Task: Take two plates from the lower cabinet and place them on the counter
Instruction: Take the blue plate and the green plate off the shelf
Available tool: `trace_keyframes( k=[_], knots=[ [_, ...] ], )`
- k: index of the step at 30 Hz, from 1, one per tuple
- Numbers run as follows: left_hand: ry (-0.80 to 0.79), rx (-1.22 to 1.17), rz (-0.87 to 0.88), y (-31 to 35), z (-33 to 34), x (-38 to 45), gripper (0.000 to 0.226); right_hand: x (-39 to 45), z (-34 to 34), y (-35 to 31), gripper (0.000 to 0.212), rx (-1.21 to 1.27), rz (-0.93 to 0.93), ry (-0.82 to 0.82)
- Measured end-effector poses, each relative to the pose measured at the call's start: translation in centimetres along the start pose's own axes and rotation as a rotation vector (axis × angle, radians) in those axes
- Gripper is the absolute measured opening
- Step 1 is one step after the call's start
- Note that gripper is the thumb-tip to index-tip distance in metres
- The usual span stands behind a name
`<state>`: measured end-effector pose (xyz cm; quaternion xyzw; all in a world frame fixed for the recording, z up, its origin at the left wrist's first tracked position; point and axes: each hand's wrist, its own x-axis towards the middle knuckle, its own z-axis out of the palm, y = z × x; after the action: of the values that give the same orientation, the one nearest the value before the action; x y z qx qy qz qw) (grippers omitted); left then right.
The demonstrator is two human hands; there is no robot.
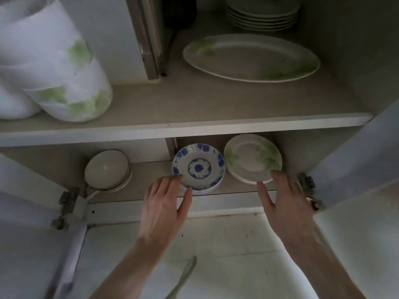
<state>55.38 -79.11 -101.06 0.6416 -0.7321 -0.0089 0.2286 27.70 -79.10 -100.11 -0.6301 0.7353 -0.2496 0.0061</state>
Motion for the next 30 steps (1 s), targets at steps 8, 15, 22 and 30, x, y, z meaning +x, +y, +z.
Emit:
trace_keyframes(
  k=[8,15,22,30],
  knots=[
    [-0.032,-0.099,-0.433,-2.9,6.5,2.8,0.045,3.1,7.6,4.3,0.040,0.494,0.536,-0.096],
    [-0.225,-0.341,-0.713,-3.7,9.2,5.2,0.043,4.9,10.0,5.7,0.051,0.828,0.921,-0.200],
    [-0.277,-0.271,-0.650,-4.0,9.8,6.1,0.038,4.8,10.8,5.4,0.037,0.849,0.891,-0.215],
    [-0.393,-0.150,-0.659,-3.5,8.2,7.2,0.042,6.0,8.6,5.3,0.025,0.841,0.917,-0.255]
  ],
)
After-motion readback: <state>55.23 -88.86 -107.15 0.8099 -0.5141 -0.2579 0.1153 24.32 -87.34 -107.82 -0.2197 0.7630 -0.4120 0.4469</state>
